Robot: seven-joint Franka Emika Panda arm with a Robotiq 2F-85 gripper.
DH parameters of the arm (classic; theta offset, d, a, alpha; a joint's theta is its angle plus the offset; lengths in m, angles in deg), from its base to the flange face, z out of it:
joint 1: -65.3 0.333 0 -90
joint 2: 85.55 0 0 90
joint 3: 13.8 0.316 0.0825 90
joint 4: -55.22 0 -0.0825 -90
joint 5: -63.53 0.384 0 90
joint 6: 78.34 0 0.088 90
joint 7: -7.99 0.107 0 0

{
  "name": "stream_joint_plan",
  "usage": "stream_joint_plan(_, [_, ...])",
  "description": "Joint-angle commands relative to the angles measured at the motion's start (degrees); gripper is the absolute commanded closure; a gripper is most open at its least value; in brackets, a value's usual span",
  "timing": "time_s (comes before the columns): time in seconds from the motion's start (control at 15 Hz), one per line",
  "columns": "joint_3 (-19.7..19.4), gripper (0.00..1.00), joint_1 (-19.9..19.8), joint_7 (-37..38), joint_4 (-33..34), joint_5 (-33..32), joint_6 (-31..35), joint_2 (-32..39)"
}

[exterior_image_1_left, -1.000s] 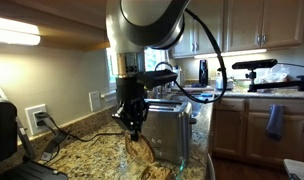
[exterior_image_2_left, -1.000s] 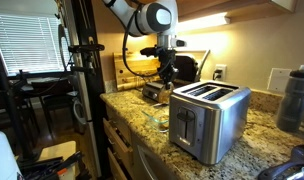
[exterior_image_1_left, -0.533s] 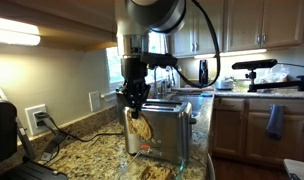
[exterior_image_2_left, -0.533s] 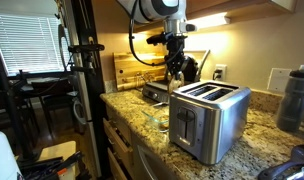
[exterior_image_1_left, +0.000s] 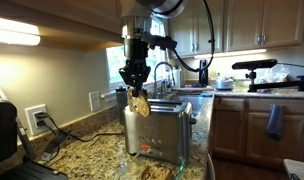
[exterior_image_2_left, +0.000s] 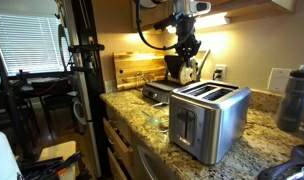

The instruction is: Put a slice of bread in the toaster then push the toaster lever down

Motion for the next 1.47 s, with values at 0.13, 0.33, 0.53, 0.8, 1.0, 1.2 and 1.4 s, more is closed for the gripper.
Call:
stream_joint_plan(0.13, [-1.46,0.95,-1.75,-2.70,1.28,-1.66,-3.42,-2.64])
stream_joint_plan(0.33, [-2.33,0.95,-2.82,-3.89,1.52,-2.11,-3.43,-2.75])
stream_joint_plan(0.53, [-3.38,0.95,-3.85,-6.15,0.93,-2.53,-2.45,-2.49])
stream_joint_plan(0.8, [-4.50,0.95,-4.87,-9.26,0.10,-1.53,-1.65,-1.94])
stream_joint_plan(1.0, [-4.76,0.95,-5.04,-10.46,-0.44,-0.66,-1.95,-1.57])
stream_joint_plan(1.2, [-4.51,0.95,-4.85,-10.80,-0.25,-0.24,-2.88,-1.77])
stream_joint_plan(1.4, [-4.03,0.95,-4.55,-10.74,-0.43,-0.02,-3.08,-2.18])
